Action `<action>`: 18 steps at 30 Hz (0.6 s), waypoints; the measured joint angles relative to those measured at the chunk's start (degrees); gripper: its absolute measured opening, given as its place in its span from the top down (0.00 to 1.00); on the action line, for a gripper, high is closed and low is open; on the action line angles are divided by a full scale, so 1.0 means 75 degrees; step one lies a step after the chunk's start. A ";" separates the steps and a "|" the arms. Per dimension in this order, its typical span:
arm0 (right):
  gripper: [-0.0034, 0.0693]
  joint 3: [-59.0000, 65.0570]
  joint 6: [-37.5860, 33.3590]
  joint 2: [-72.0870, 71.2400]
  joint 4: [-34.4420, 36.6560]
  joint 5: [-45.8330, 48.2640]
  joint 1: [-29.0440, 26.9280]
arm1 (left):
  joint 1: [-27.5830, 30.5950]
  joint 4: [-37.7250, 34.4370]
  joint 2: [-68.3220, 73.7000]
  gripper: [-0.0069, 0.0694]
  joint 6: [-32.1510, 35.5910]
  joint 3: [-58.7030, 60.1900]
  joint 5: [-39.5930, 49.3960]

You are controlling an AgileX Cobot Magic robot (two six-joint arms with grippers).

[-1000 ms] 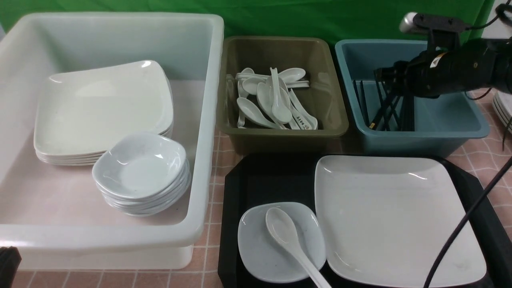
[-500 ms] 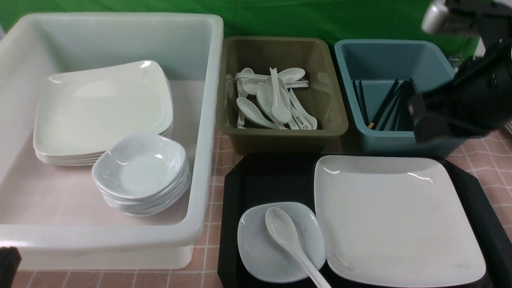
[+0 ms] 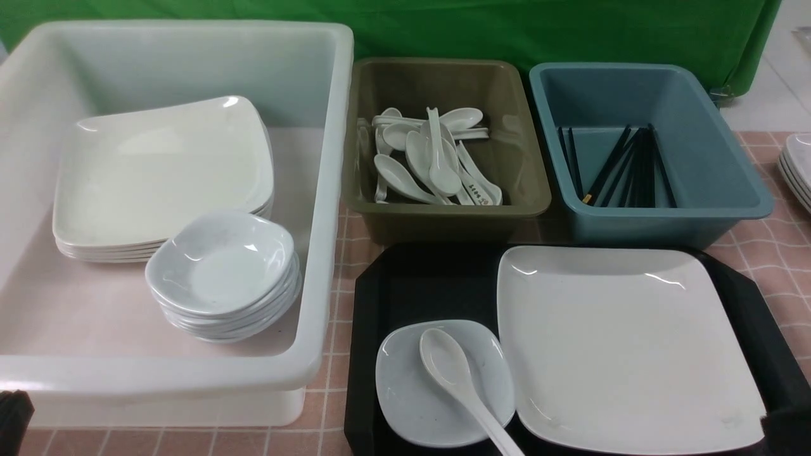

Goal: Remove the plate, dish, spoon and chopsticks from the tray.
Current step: Use the left arm to grab a soup spoon from the plate

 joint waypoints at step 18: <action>0.89 0.1130 0.0003 -0.2465 0.0000 -0.0593 0.0005 | 0.0000 -0.6436 0.0000 0.90 -0.3800 0.0000 -0.1060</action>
